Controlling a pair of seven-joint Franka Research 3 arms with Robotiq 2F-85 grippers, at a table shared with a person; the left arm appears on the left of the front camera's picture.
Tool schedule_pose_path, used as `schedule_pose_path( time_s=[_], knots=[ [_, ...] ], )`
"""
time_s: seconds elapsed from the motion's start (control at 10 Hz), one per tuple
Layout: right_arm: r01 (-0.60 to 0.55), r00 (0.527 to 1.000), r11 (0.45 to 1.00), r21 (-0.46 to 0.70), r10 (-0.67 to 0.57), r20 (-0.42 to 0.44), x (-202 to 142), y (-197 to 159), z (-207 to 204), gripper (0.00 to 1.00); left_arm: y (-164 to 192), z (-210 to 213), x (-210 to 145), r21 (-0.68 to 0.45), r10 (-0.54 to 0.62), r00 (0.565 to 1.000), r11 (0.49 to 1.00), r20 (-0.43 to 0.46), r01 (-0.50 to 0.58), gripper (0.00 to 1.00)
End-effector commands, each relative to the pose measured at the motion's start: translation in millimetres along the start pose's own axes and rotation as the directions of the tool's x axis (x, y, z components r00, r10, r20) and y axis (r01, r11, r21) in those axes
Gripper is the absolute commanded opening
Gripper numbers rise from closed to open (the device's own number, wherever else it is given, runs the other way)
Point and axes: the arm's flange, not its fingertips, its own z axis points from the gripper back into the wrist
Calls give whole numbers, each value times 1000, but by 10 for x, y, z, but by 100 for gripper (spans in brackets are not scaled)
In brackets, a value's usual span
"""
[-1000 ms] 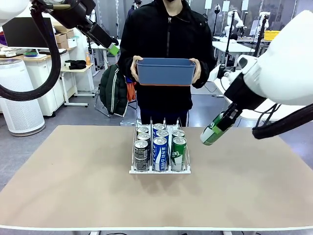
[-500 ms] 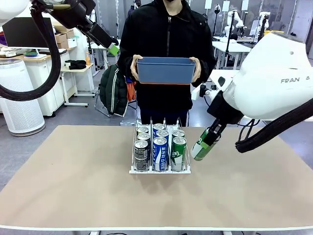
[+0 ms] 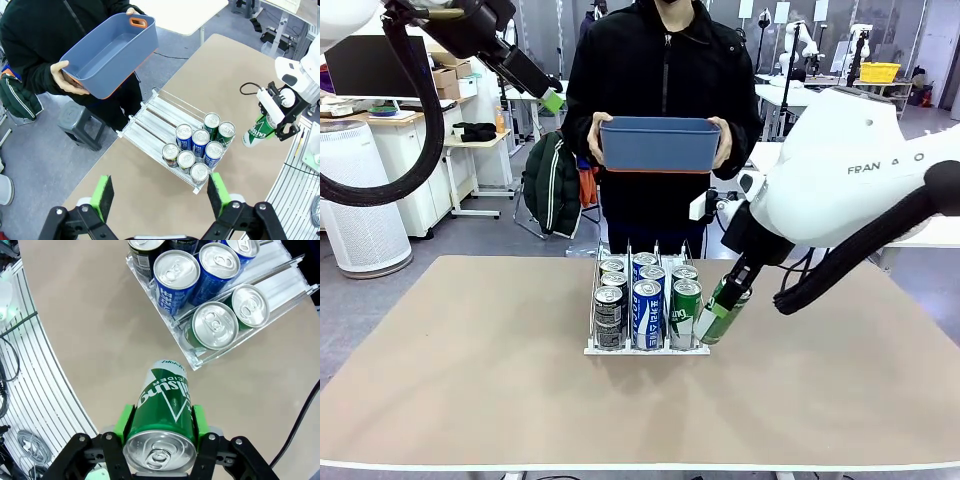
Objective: Fill the beverage cans into the dispenser.
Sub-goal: Place the picked Sprite in the line of the Automatic Can Dispenser with the same cans.
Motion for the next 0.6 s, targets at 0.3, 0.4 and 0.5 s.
schedule_pose_path(
  time_s=[0.3, 0.4, 0.5],
  knots=[
    [-9, 999, 1000, 9, 9, 35, 247, -51, -172, 58, 6, 0, -4, 2, 0, 1000, 1000, -1, 0, 100],
    [-19, 999, 1000, -1, 19, 41, 265, -67, -208, 58, 6, 0, -4, 2, 0, 1000, 1000, -1, 0, 100],
    [-38, 998, 999, -23, 39, 42, 294, -83, -247, 58, 6, 0, -4, 2, 0, 1000, 1000, -1, 0, 100]
  ],
)
